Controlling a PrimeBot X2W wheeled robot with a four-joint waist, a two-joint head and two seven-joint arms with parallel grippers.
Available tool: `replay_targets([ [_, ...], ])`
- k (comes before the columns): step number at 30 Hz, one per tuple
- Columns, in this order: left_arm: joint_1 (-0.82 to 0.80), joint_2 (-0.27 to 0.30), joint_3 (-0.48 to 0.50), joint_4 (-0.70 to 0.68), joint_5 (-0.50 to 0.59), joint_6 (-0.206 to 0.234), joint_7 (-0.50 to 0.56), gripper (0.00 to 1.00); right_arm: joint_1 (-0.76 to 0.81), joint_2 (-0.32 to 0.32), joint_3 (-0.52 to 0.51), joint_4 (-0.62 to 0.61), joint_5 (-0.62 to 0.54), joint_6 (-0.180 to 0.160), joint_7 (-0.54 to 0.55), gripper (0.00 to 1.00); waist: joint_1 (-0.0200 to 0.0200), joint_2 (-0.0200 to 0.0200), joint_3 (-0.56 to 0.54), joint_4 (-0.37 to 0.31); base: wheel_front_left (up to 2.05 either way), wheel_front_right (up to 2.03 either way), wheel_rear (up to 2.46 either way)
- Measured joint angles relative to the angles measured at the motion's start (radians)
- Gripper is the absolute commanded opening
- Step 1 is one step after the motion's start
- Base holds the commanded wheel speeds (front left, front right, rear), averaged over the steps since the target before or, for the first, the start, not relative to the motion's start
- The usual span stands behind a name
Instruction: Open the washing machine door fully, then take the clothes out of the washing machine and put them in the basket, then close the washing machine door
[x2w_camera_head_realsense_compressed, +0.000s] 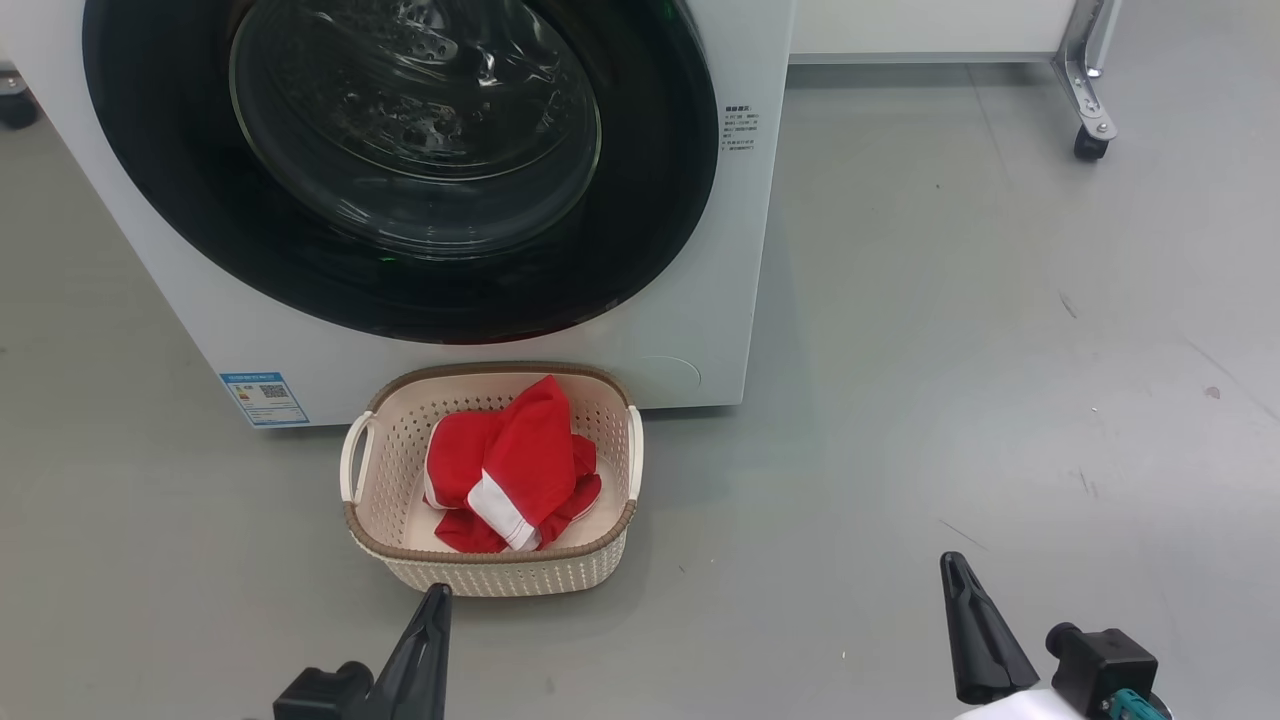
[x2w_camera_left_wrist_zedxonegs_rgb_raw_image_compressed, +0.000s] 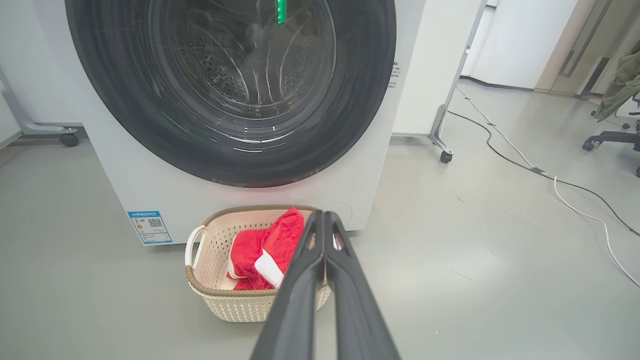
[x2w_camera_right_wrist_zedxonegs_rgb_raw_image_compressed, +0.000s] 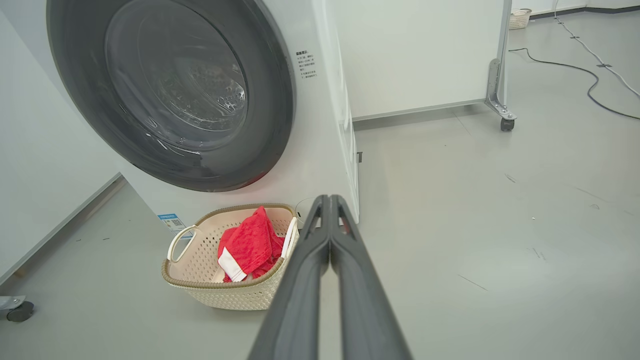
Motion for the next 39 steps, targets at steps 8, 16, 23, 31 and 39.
replay_targets([
  [8,0.002,-0.002,0.015,-0.011,-0.112,-0.010,0.010,0.00,0.005,0.000,-0.011,-0.011,0.103,0.007,0.009,0.00,0.0000,0.0000,0.001,0.000,0.00,0.00,0.00],
  [16,0.002,-0.003,0.043,-0.011,-0.210,-0.014,0.027,0.00,0.003,0.000,-0.039,-0.011,0.207,0.007,0.030,0.00,0.0000,0.0000,0.000,0.001,0.00,0.00,0.00],
  [23,-0.001,-0.002,0.069,-0.007,-0.300,-0.023,0.045,0.00,-0.014,-0.005,-0.060,-0.010,0.302,0.007,0.052,0.00,0.0000,0.0001,0.000,0.001,0.00,0.00,0.00],
  [31,-0.007,0.002,0.092,0.004,-0.395,-0.027,0.068,0.00,-0.027,-0.013,-0.077,-0.006,0.396,0.016,0.073,0.00,0.0000,0.0000,0.000,0.001,0.00,0.00,0.00],
  [39,-0.023,0.006,0.111,0.014,-0.488,-0.038,0.087,0.00,-0.041,-0.023,-0.097,0.003,0.492,0.024,0.093,0.00,0.0000,0.0000,-0.001,0.001,0.00,0.00,0.00],
])
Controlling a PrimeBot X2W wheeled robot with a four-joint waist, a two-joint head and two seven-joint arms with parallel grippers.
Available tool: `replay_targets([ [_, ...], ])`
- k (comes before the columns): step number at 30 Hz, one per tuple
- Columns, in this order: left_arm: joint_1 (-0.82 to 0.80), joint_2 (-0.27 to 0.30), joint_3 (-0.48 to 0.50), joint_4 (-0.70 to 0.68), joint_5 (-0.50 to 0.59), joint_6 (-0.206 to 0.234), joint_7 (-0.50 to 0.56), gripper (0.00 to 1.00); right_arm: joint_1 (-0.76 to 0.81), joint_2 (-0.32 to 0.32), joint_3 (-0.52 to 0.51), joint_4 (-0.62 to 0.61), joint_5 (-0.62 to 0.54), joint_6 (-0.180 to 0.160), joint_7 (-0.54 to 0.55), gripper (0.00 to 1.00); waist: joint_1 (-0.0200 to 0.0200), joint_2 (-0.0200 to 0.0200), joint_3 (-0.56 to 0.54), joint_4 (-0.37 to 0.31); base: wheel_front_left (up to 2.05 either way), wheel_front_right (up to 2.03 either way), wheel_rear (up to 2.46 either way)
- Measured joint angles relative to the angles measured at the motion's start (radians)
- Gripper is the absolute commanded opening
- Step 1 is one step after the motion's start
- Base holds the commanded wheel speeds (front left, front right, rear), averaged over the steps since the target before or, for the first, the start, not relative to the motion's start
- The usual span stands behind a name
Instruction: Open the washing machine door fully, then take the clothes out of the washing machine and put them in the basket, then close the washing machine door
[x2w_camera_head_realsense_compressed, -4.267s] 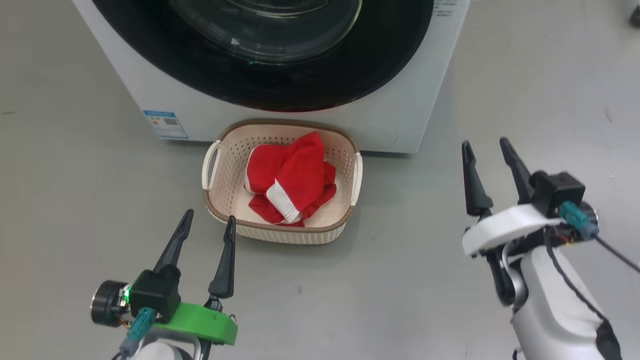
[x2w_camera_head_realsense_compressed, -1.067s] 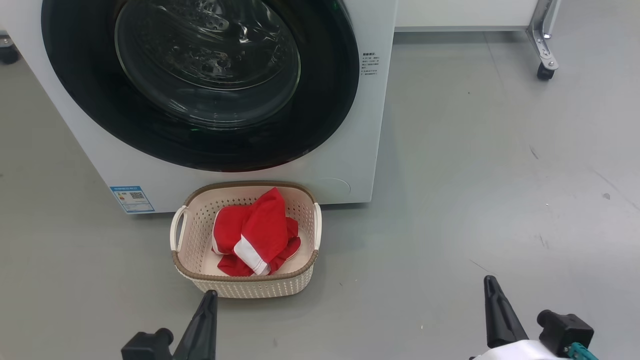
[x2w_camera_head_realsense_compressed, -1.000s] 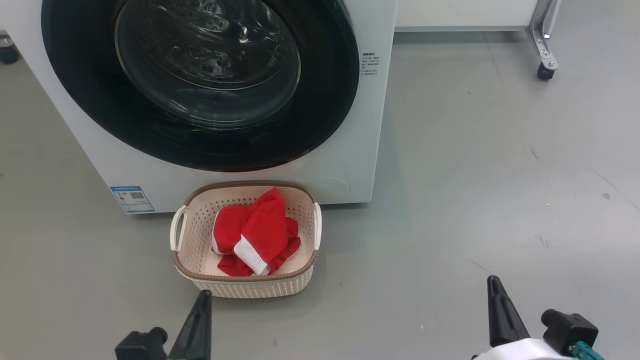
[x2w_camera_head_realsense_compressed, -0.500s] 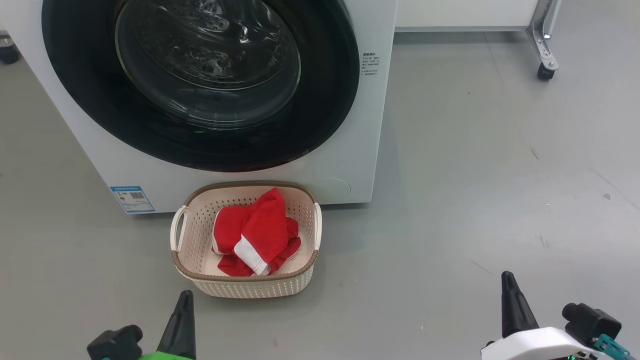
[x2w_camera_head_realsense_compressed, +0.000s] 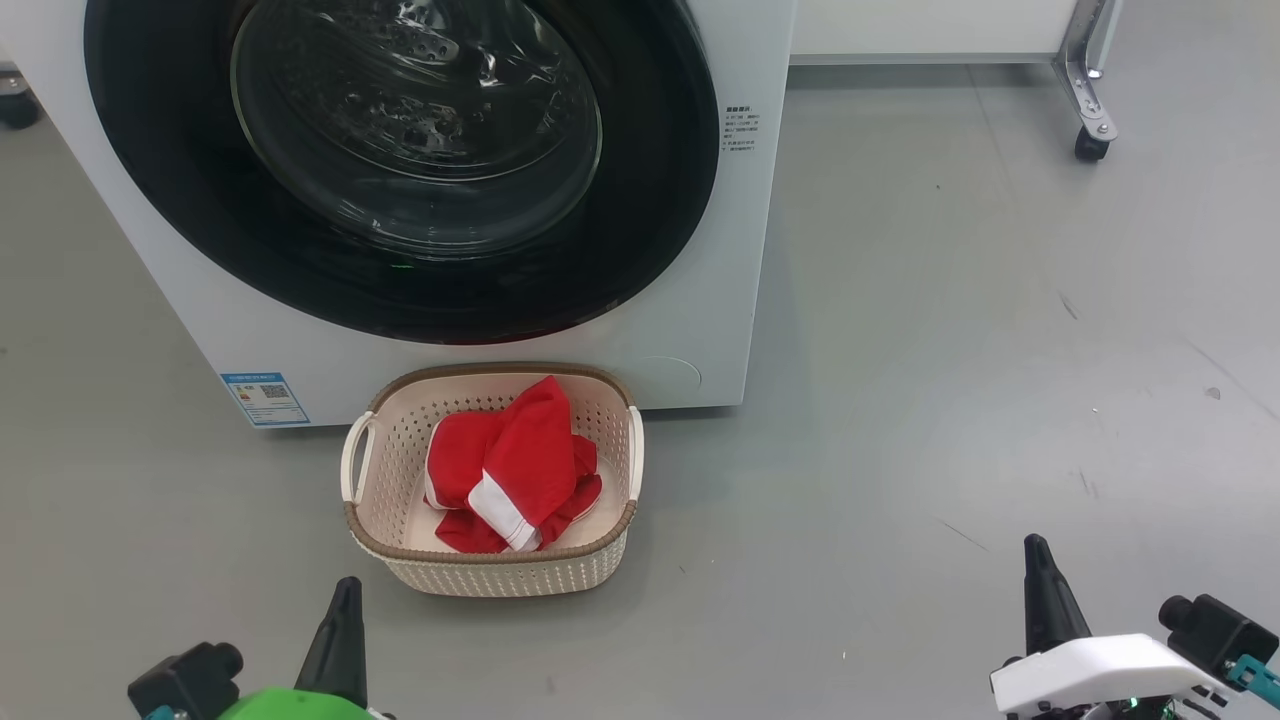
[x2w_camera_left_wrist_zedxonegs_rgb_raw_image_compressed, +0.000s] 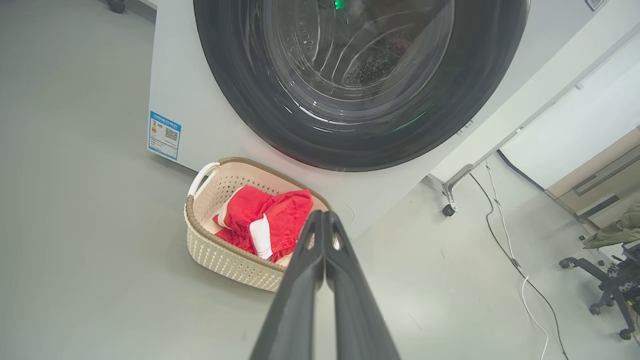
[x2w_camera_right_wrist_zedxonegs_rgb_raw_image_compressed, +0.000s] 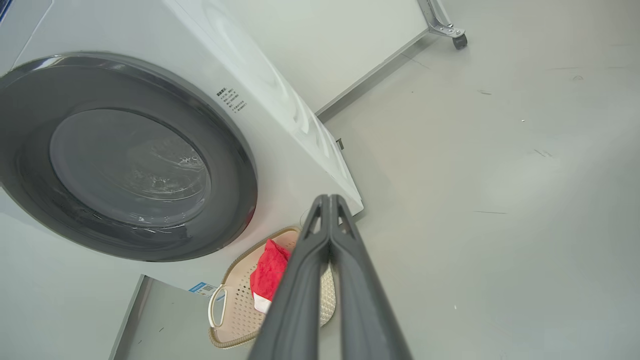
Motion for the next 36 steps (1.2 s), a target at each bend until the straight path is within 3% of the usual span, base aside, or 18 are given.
replay_targets([
  [36,-0.068,0.011,0.092,0.058,-0.396,-0.057,0.073,0.00,-0.082,-0.025,-0.074,0.056,0.402,0.039,0.084,0.00,0.0000,0.0000,-0.003,0.000,0.00,0.00,0.00],
])
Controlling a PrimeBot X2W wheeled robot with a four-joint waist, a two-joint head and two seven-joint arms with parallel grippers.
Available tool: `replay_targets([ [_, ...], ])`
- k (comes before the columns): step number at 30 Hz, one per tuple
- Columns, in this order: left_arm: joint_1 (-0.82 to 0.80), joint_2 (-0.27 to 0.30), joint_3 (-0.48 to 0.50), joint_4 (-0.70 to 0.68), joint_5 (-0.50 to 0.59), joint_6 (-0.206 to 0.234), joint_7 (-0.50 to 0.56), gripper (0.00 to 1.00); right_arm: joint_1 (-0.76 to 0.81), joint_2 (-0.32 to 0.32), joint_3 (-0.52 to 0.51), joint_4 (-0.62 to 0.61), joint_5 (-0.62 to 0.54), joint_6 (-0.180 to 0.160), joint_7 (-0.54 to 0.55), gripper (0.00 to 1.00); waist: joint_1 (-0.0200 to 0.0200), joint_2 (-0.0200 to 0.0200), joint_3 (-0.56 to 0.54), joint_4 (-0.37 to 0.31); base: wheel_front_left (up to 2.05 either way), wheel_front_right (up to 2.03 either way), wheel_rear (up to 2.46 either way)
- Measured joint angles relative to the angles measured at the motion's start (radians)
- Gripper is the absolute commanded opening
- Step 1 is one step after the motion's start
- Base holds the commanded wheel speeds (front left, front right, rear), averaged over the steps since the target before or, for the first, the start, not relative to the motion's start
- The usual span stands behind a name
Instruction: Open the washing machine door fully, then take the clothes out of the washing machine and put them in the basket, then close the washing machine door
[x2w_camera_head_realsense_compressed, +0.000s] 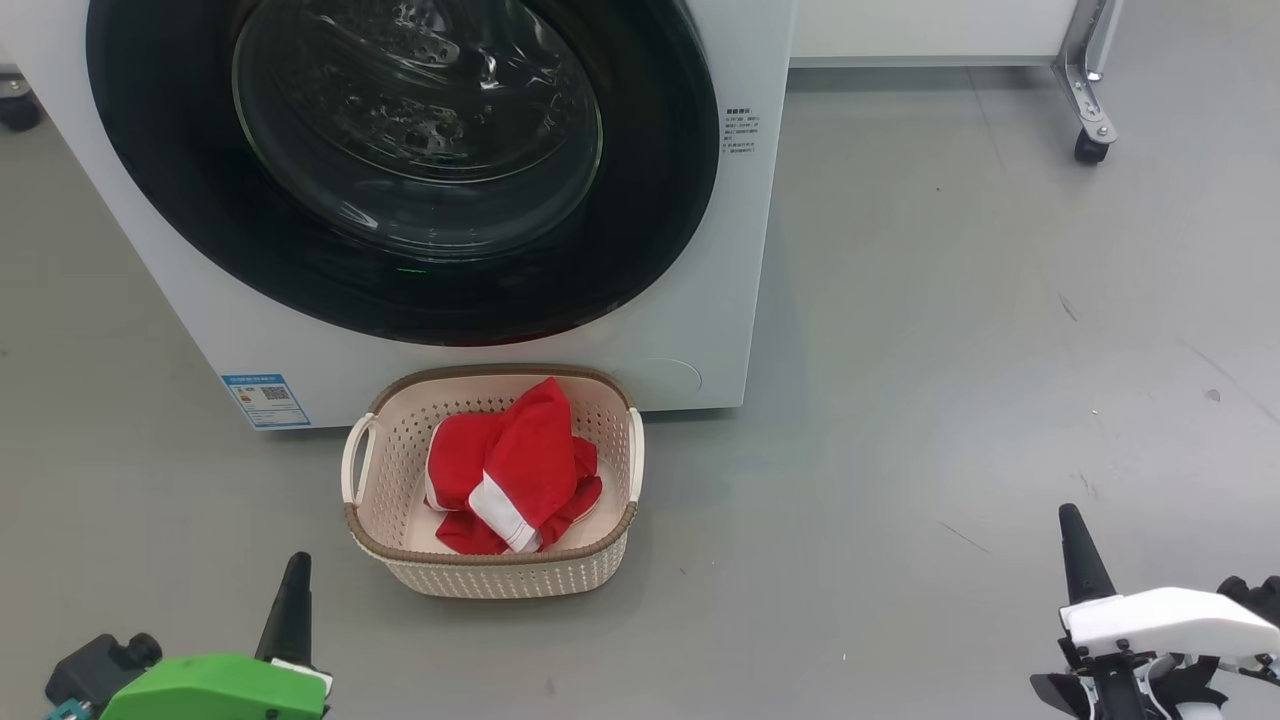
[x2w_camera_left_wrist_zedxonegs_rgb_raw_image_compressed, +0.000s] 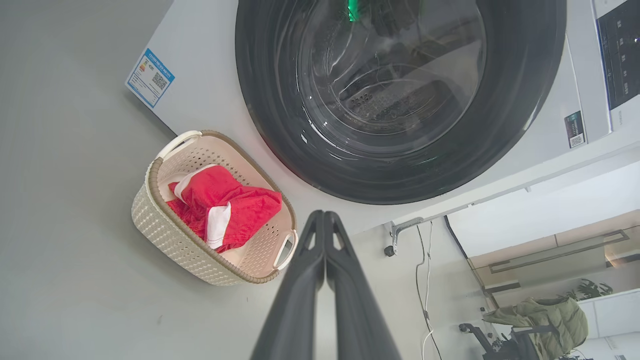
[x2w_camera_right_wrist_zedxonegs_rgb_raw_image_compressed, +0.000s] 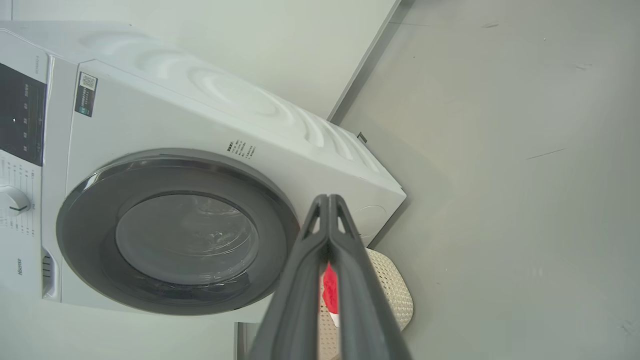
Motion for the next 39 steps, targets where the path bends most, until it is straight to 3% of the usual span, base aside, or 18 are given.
replay_targets([
  [39,-0.073,0.013,0.099,0.067,-0.428,-0.063,0.079,0.00,-0.099,-0.026,-0.082,0.067,0.436,0.051,0.087,0.00,0.0000,0.0000,-0.004,0.000,0.00,0.00,0.00],
])
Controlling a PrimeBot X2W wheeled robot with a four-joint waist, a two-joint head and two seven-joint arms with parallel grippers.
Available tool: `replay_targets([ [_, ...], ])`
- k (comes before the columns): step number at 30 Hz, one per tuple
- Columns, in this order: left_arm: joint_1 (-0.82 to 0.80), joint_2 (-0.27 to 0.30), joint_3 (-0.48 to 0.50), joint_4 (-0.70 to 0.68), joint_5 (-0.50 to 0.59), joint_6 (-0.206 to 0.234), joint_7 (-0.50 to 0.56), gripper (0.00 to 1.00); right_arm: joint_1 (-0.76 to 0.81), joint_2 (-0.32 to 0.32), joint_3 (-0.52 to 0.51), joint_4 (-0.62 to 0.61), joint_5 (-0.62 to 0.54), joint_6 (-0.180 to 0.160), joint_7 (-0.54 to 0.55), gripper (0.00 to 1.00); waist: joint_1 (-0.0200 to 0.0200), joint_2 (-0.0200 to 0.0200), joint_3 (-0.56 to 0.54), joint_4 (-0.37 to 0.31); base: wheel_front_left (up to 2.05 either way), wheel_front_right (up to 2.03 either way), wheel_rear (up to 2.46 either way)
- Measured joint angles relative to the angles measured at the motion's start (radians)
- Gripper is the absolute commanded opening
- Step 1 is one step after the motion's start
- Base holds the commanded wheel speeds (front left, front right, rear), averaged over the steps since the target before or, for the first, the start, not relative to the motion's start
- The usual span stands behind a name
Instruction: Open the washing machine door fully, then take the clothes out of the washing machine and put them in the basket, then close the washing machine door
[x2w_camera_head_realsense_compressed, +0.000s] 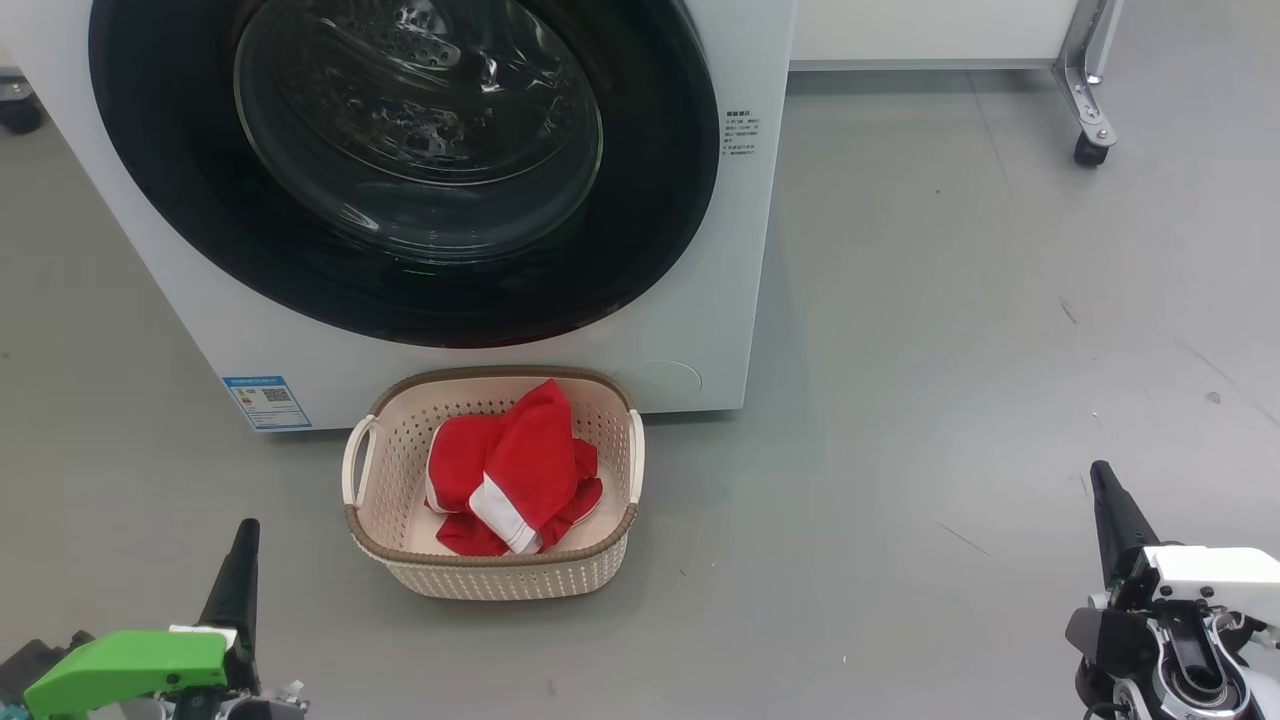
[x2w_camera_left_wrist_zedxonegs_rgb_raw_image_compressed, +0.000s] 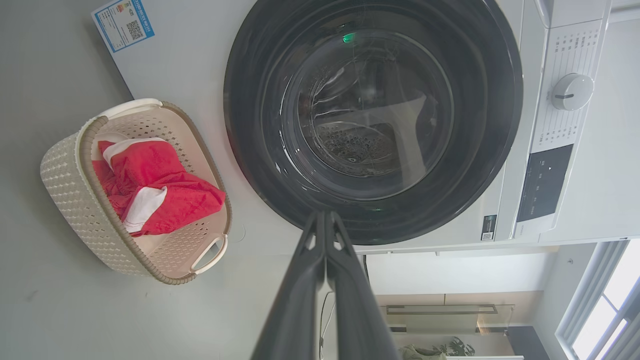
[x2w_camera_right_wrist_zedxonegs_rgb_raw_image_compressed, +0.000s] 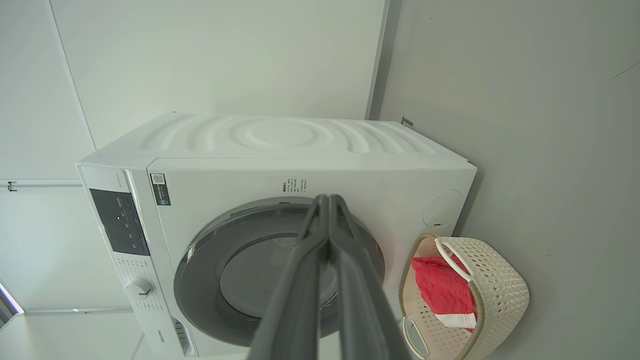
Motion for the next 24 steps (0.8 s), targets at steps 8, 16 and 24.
replay_targets([
  [8,-0.008,0.000,0.001,0.004,0.000,-0.001,0.000,0.00,-0.002,0.000,-0.001,0.007,0.000,0.006,0.001,0.00,0.0000,0.0000,0.000,0.000,0.00,0.00,0.00],
  [16,-0.008,0.000,0.002,0.007,0.000,-0.001,0.000,0.00,-0.005,0.000,-0.001,0.011,0.000,0.006,0.001,0.00,0.0000,0.0000,0.000,0.000,0.00,0.00,0.00],
  [24,-0.008,0.000,0.003,0.011,0.000,-0.002,0.000,0.00,-0.005,0.000,-0.002,0.015,0.000,0.007,0.001,0.00,0.0000,0.0000,-0.001,0.000,0.00,0.00,0.00],
])
